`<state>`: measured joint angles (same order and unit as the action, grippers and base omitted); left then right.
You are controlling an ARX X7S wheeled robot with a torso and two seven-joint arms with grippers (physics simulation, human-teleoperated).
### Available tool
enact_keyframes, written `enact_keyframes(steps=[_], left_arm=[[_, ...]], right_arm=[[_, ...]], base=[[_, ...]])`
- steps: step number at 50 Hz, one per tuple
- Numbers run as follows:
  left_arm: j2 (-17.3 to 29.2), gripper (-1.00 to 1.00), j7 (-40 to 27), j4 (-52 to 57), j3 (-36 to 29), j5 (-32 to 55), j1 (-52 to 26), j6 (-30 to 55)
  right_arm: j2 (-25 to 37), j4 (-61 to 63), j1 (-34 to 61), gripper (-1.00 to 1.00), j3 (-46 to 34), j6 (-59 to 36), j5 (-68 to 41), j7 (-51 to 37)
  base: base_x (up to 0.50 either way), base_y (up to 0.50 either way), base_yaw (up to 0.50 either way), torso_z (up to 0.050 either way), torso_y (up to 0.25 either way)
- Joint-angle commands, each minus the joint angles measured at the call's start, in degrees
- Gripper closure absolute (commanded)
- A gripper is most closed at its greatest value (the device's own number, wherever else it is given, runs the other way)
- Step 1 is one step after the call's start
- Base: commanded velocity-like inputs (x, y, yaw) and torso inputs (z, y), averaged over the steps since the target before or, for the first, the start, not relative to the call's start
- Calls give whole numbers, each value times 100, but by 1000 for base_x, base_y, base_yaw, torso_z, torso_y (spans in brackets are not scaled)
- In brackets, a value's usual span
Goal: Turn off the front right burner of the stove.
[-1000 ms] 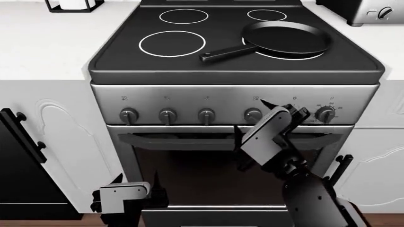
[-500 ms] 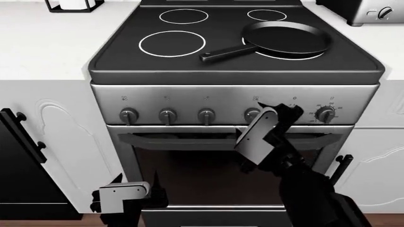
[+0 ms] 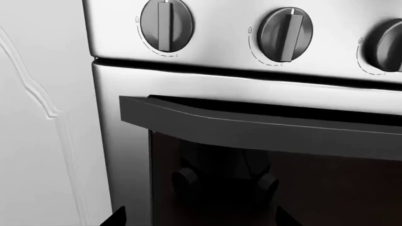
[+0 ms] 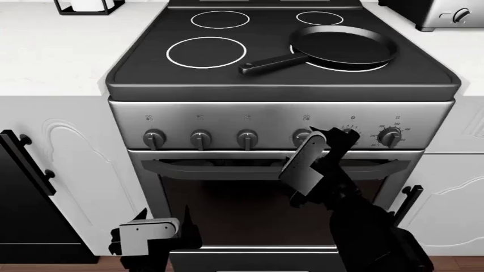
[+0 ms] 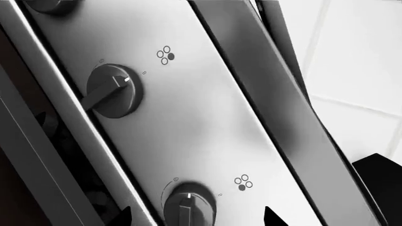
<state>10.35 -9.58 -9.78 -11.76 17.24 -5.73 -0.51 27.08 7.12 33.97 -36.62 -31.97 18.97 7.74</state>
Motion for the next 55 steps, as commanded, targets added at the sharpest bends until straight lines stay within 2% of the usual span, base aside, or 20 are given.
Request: enact_keyframes(steps=[1,33,55], left_arm=[[16,-100,-31,-21,-19,39,-18,-1],[65,-100,-98,-53,-69,145,-47,-20],[103,-100,-111,-37,-96,255,-51,-25]], right_arm=[[-111,-497,123,-100,-20,145,0,-153],[-432,-1847,461,-100,-62,740,-258,-306],[-575,-2314,617,-100,-35,682,-168,-600]], base=[[0,0,0,0,0],[0,0,0,0,0],[0,0,0,0,0]])
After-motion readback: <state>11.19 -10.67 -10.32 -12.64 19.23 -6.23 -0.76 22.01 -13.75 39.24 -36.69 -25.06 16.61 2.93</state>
